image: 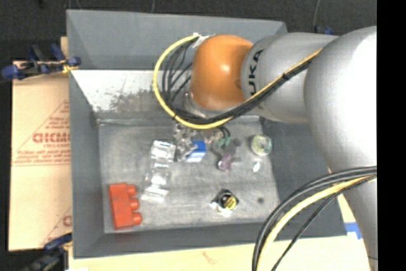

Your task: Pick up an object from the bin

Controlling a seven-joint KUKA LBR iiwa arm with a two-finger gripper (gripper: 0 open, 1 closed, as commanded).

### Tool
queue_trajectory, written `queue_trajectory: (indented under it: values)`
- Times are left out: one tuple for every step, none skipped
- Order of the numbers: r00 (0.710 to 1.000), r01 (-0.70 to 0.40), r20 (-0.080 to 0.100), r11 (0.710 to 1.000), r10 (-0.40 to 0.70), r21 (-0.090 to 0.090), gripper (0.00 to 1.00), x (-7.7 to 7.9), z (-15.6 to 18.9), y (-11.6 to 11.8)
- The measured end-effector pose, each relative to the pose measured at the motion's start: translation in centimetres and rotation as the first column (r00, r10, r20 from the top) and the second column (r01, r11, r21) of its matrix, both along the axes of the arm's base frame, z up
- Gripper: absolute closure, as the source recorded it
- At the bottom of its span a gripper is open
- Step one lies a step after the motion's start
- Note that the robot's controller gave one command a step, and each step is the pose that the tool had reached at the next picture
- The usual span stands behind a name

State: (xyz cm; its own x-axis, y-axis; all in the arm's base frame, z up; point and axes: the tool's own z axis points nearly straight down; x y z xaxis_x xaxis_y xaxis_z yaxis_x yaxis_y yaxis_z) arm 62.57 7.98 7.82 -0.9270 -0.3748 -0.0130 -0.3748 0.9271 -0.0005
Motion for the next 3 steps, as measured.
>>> queue_trajectory:
  values:
    - [1.000, 0.021, 0.002, 1.000, -0.021, -0.004, 1.00, -0.1, 14.7, -0.6]
    - [0.997, -0.078, -0.016, 0.997, 0.078, -0.006, 1.00, -0.9, 4.6, -0.4]
    - [0.997, -0.076, -0.008, 0.997, 0.076, -0.004, 0.00, -0.7, 5.1, -0.4]
